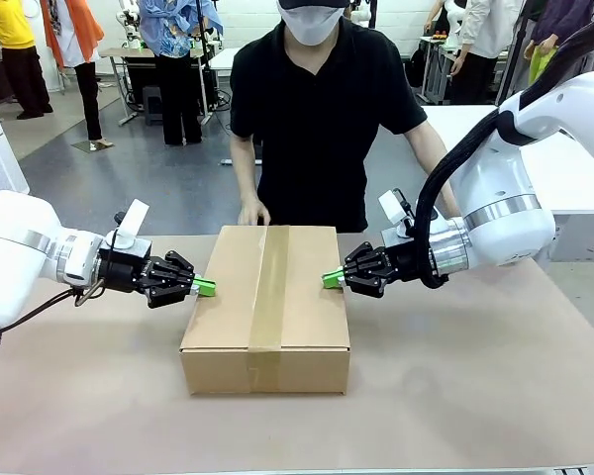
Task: Wrap the clocks to prevent damage.
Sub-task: After the human seals the box with tape, release both hands from the side flaps of the Package Box.
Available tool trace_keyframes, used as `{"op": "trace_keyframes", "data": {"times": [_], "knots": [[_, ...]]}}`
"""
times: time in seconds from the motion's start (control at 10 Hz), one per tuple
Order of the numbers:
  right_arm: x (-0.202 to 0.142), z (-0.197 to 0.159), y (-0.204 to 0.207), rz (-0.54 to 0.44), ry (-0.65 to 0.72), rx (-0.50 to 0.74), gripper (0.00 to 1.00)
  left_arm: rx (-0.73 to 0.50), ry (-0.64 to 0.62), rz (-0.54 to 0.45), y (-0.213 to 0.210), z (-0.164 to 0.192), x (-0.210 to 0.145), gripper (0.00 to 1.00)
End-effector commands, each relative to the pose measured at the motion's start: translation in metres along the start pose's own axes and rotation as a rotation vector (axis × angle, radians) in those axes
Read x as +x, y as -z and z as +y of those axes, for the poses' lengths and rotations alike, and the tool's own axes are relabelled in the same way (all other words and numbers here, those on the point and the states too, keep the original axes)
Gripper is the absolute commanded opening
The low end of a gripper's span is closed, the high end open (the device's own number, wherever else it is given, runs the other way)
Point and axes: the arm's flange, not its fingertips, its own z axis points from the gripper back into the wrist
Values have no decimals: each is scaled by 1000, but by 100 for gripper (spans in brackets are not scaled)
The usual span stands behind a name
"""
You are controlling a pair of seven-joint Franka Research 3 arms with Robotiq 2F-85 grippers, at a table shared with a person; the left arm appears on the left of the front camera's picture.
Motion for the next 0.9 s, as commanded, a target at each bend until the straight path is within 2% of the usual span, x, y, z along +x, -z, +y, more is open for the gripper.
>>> {"op": "trace_keyframes", "data": {"times": [0.0,0.1,0.2,0.5,0.6,0.8], "knots": [[0,0,0,0,0,0,1,0,0,0,0,0,0,0],[25,13,-18,52,-44,10,1,20,-1,88,-10,-1,22,0],[53,24,-40,71,-50,13,1,34,0,135,-24,-4,48,0],[126,51,-113,262,70,-63,1,84,-23,254,-85,-12,118,0],[139,59,-136,313,109,-99,1,93,-25,307,-106,-17,135,0],[155,75,-174,350,161,-191,1,145,-19,392,-141,-35,160,0]]}}
